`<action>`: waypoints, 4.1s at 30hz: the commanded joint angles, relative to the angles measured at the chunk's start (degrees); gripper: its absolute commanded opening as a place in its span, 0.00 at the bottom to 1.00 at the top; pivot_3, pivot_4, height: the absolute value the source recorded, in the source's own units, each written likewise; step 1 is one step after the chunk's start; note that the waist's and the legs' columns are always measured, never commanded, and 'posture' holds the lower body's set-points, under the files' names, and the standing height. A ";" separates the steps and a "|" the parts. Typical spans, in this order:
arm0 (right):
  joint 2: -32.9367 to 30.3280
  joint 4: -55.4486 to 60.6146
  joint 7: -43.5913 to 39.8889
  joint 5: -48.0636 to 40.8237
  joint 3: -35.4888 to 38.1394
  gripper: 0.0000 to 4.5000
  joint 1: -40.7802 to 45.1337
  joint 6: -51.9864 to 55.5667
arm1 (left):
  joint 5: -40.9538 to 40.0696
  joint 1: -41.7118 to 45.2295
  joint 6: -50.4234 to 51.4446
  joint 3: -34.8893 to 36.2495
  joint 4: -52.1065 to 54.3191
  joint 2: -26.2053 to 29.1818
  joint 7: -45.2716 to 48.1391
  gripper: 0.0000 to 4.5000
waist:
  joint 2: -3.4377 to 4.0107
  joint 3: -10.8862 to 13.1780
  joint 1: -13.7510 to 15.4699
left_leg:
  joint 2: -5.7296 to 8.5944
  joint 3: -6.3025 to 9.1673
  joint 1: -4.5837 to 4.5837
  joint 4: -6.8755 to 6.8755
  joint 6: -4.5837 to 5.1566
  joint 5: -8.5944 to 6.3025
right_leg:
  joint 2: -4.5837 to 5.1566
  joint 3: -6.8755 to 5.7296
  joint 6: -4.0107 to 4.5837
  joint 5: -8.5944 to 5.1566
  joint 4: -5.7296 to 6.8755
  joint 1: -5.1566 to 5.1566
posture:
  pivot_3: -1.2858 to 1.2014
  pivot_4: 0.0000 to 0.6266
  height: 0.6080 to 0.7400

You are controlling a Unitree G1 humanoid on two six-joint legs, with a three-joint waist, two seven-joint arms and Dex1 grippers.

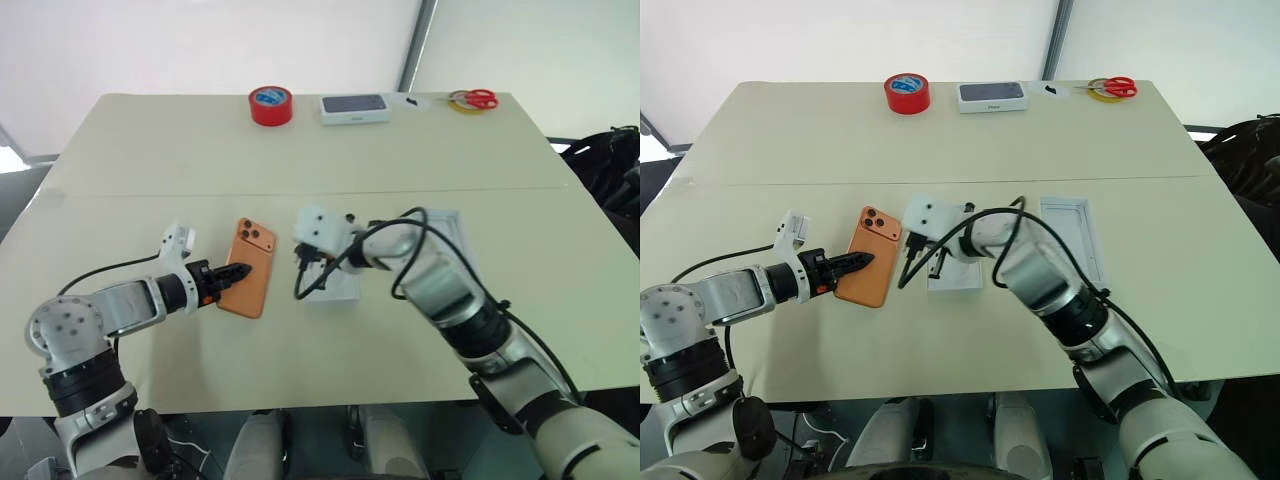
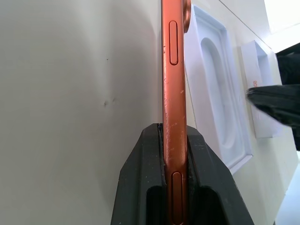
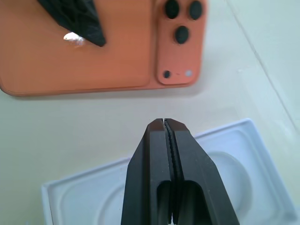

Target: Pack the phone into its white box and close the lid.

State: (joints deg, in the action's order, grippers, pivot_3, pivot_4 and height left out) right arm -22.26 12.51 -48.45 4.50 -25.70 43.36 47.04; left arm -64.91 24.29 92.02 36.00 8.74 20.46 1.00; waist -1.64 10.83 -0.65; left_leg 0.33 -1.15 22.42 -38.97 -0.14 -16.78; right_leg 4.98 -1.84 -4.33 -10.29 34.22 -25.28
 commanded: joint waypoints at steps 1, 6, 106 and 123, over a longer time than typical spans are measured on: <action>-2.33 5.29 -0.34 -3.70 7.09 0.00 -2.59 -6.04 | -6.78 3.33 -1.28 7.37 -1.23 -3.34 -5.19 0.01 | -0.03 0.02 0.12 | 0.00 0.00 0.00 0.00 0.00 0.00 | 0.00 0.00 0.00 0.00 -0.02 0.01 | 0.52 0.24 0.94; -10.84 6.03 -6.19 -10.69 16.80 0.00 -8.78 -11.53 | -19.91 6.12 -9.78 6.56 -0.43 -10.86 -19.36 0.01 | -0.14 0.08 1.09 | 0.04 0.02 0.06 -0.07 0.02 -0.01 | 0.07 -0.01 -0.01 0.00 -0.11 0.08 | 0.52 0.24 0.94; -31.11 12.05 0.75 -3.19 12.52 0.00 -23.74 5.88 | 33.21 19.99 -26.25 -55.99 -12.12 -19.75 21.71 0.01 | -0.07 0.10 1.25 | 0.06 -0.09 0.08 -0.20 0.31 -0.13 | 0.02 0.06 -0.02 -0.26 -0.18 0.12 | 0.52 0.24 0.94; -34.35 11.67 -0.85 -4.98 17.56 0.00 -25.47 6.24 | 35.53 17.97 -23.80 -52.77 -8.42 -16.17 25.45 0.01 | -0.06 0.10 1.37 | 0.04 -0.08 0.09 -0.21 0.30 -0.13 | 0.00 0.06 -0.02 -0.26 -0.18 0.12 | 0.52 0.24 0.94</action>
State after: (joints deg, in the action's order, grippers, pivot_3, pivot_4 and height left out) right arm -55.24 22.14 -48.22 0.99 -11.44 17.96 54.07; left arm -28.14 43.04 67.37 -17.17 -3.95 3.87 25.17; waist -1.70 10.93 0.72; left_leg 0.36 -1.22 22.51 -39.18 0.17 -16.91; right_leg 4.98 -1.78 -4.35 -10.55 34.04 -25.16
